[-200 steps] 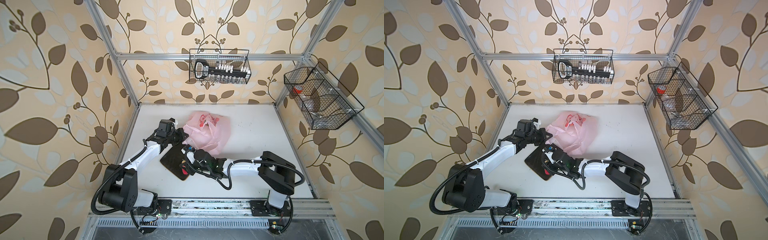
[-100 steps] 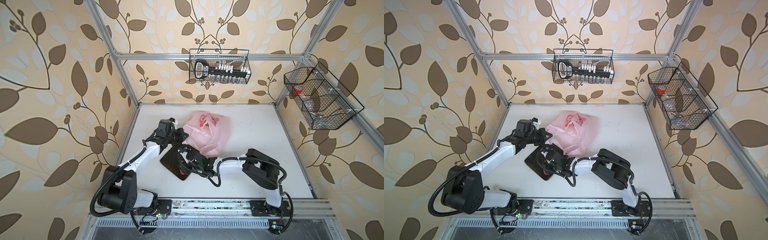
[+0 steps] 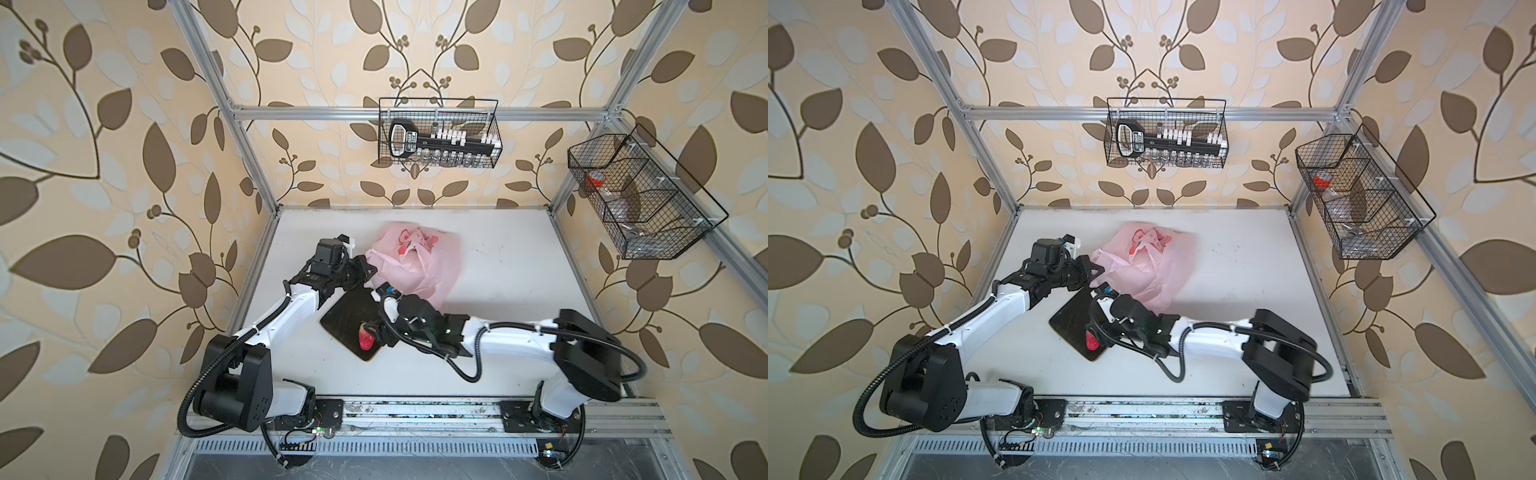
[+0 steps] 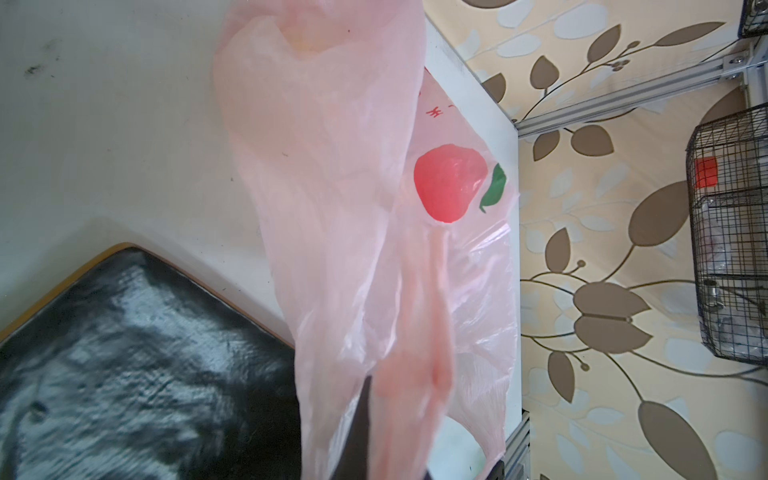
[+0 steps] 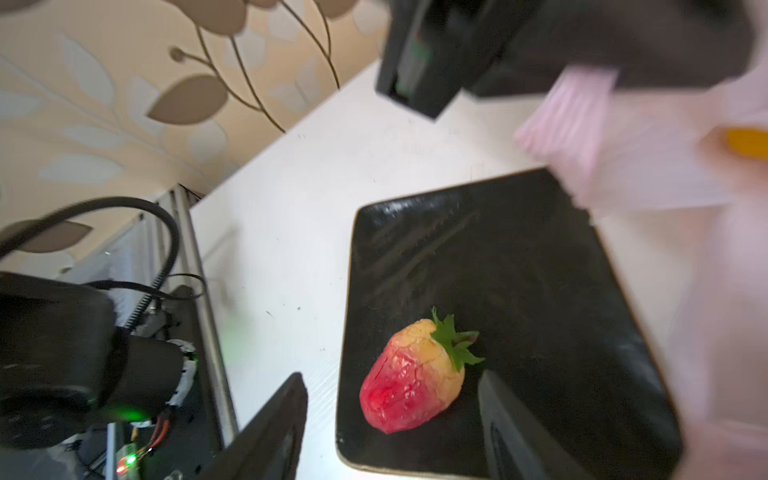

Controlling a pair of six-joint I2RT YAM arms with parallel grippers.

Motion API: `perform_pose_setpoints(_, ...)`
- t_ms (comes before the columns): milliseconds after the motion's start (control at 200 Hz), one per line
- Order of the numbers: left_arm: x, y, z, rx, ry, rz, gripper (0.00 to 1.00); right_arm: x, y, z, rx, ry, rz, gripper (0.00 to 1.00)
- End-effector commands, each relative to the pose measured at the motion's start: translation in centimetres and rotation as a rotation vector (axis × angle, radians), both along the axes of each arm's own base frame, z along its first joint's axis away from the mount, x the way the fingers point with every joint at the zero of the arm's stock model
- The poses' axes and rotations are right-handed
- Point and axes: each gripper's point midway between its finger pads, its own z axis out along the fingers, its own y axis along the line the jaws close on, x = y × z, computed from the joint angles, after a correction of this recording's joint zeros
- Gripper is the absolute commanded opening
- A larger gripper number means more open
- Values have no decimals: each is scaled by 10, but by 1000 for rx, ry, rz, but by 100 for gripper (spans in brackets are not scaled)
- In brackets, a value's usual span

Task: Take the fake fruits out of the plastic bag
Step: 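Place the strawberry on the dark mat and withdraw the right gripper, then reach the right gripper into the bag's opening while the left gripper holds the handle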

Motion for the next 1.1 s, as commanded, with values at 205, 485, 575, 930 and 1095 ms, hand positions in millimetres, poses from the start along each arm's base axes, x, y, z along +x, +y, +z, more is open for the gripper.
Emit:
perform_pose_setpoints(205,-4,-4,16,-58,-31,-12,0,18,-106,46,70,-62,-333,59)
perform_pose_setpoints(485,-5,-8,24,-78,-52,-22,0,70,-167,44,141,107,-597,57)
perform_pose_setpoints(575,-5,-10,25,-82,-57,-23,0,82,-156,50,147,124,-585,57)
perform_pose_setpoints(930,-7,-23,30,-108,-81,-42,0,120,-114,14,122,260,-587,50)
perform_pose_setpoints(1095,-9,-32,34,-105,-90,-58,0,140,-108,-19,95,331,-624,48)
